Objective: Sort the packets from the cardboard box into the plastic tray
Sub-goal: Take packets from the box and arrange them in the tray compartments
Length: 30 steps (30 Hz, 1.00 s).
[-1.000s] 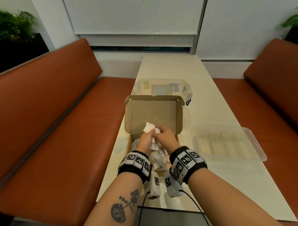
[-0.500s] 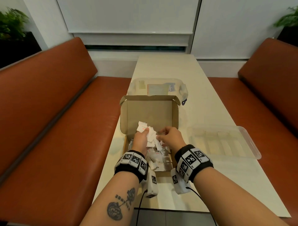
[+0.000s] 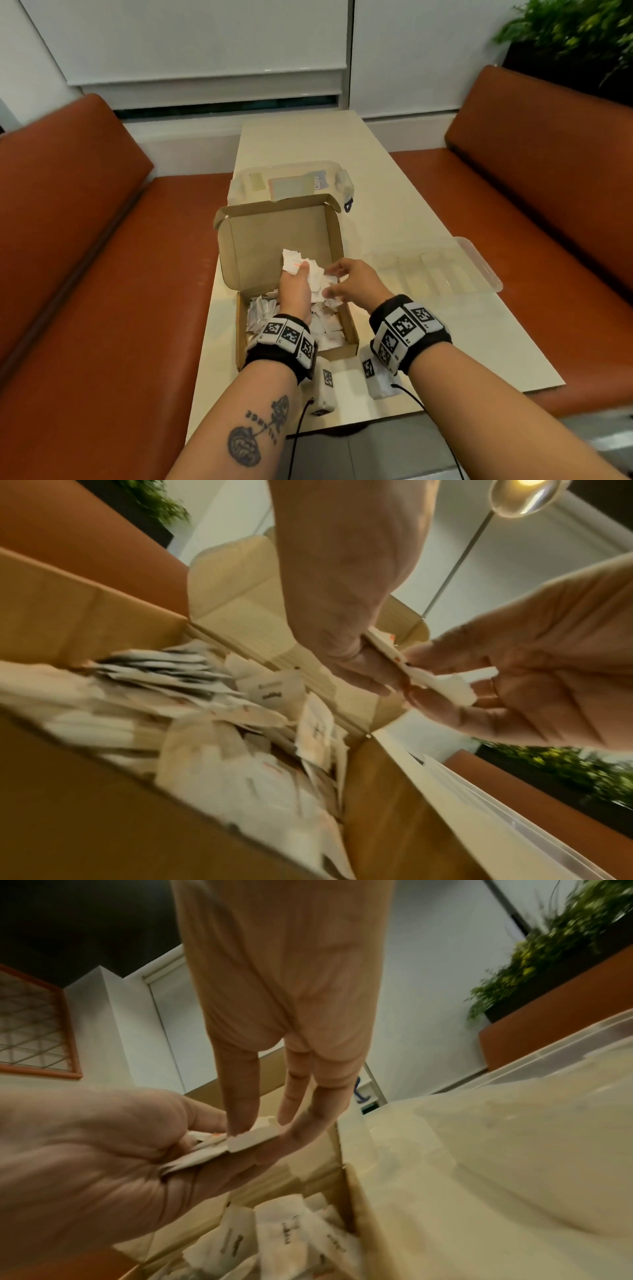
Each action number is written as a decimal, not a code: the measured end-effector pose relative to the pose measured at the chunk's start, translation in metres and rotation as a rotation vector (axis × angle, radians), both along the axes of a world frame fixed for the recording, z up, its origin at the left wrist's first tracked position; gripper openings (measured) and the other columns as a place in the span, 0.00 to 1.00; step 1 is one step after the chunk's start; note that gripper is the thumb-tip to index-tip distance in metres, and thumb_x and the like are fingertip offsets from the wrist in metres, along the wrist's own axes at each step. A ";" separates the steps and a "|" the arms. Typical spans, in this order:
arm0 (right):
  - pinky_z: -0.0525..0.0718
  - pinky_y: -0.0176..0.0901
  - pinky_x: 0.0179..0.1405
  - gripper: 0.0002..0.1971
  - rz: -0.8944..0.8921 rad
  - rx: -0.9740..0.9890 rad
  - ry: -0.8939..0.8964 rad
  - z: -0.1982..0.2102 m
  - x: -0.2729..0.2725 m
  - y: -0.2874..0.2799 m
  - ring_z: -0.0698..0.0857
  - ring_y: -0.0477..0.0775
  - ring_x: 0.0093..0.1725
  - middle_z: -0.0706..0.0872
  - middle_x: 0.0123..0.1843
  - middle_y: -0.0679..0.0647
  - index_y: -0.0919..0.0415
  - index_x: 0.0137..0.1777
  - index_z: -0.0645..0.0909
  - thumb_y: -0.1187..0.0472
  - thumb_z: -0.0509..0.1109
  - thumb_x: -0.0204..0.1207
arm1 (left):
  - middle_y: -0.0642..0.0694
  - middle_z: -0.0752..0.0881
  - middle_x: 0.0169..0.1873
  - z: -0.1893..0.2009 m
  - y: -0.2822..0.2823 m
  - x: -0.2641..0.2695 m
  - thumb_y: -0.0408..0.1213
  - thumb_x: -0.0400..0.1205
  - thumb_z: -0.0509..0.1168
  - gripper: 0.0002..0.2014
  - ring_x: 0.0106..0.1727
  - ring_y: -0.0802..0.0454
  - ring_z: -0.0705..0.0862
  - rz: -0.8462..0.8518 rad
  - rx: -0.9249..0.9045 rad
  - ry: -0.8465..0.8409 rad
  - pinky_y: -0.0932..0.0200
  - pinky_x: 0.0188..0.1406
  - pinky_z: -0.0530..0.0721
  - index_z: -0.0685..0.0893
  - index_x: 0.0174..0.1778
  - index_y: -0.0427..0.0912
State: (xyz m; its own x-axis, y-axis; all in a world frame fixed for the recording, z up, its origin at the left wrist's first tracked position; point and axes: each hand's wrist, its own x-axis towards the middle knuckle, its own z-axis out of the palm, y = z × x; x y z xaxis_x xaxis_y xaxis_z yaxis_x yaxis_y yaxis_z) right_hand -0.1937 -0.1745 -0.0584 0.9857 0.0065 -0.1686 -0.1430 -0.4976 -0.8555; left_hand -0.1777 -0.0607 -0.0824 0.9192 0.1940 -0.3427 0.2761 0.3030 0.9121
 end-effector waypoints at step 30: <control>0.85 0.42 0.44 0.16 -0.099 0.118 -0.015 -0.007 0.015 -0.149 0.81 0.52 0.44 0.81 0.44 0.53 0.64 0.53 0.83 0.73 0.78 0.65 | 0.34 0.84 0.59 0.011 -0.146 0.023 0.35 0.85 0.60 0.14 0.61 0.36 0.83 -0.009 0.198 0.012 0.38 0.65 0.80 0.79 0.64 0.36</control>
